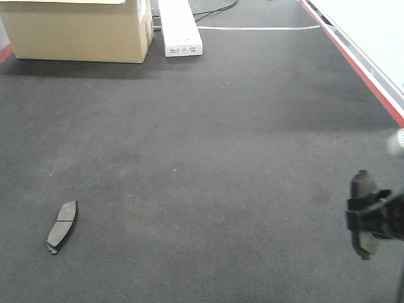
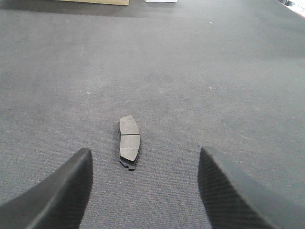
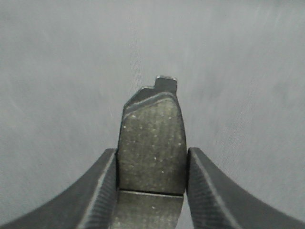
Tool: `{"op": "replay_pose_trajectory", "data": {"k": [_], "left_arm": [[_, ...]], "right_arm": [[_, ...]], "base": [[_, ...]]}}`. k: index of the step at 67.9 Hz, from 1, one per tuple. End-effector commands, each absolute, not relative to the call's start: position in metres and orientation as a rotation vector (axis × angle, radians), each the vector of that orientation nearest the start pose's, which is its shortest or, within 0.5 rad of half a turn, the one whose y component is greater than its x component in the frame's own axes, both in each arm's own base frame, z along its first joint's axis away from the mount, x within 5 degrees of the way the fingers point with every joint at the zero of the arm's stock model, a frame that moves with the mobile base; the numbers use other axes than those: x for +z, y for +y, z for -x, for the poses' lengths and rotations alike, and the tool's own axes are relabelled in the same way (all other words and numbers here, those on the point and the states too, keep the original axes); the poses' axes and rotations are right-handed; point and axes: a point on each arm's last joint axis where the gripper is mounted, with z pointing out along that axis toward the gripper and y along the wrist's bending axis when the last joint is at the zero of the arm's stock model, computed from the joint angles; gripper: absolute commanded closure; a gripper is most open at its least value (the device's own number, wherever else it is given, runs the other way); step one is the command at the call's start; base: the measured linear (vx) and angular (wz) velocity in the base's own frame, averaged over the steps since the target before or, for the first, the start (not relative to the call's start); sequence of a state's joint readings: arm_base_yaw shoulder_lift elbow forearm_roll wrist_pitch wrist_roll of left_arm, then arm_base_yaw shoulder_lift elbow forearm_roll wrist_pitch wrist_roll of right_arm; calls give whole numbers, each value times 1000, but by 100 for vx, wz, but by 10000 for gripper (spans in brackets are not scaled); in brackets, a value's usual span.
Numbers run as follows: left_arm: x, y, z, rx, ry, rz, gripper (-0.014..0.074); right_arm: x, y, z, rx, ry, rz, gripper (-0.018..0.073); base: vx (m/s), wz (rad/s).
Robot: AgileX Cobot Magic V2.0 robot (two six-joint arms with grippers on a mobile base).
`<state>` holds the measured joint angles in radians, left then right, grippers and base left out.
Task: Move and align brake pads A on conveyor
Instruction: 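Lower the right gripper with its brake pad onto the belt and open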
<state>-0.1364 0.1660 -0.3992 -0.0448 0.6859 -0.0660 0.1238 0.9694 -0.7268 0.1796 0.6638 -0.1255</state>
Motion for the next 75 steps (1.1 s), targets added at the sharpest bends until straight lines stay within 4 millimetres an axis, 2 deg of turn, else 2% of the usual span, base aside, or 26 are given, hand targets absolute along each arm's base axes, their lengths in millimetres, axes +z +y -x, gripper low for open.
{"op": "replay_pose_trajectory", "data": {"k": [1, 16, 26, 36, 57, 63, 75], "left_arm": [[288, -9, -46, -203, 1859, -48, 136], [287, -9, -45, -203, 1862, -48, 136], [287, -9, -45, -203, 1862, -48, 136], [287, -9, -45, -203, 1862, -48, 136], [287, -9, -45, -203, 1862, -48, 136], [287, -9, -45, -203, 1862, -48, 136], [287, -9, -45, -203, 1862, -48, 136]], "right_arm": [[304, 35, -210, 184, 2351, 173, 552], [273, 41, -261, 189, 2535, 180, 547], [257, 44, -286, 187, 2602, 188, 544], [236, 48, -308, 175, 2692, 268, 533], [198, 50, -340, 145, 2781, 324, 487], [194, 50, -346, 131, 2785, 319, 446], [194, 50, -353, 122, 2781, 302, 300]], "base": [[0, 0], [0, 0], [0, 0], [0, 0], [0, 0], [0, 0], [0, 0]]}}
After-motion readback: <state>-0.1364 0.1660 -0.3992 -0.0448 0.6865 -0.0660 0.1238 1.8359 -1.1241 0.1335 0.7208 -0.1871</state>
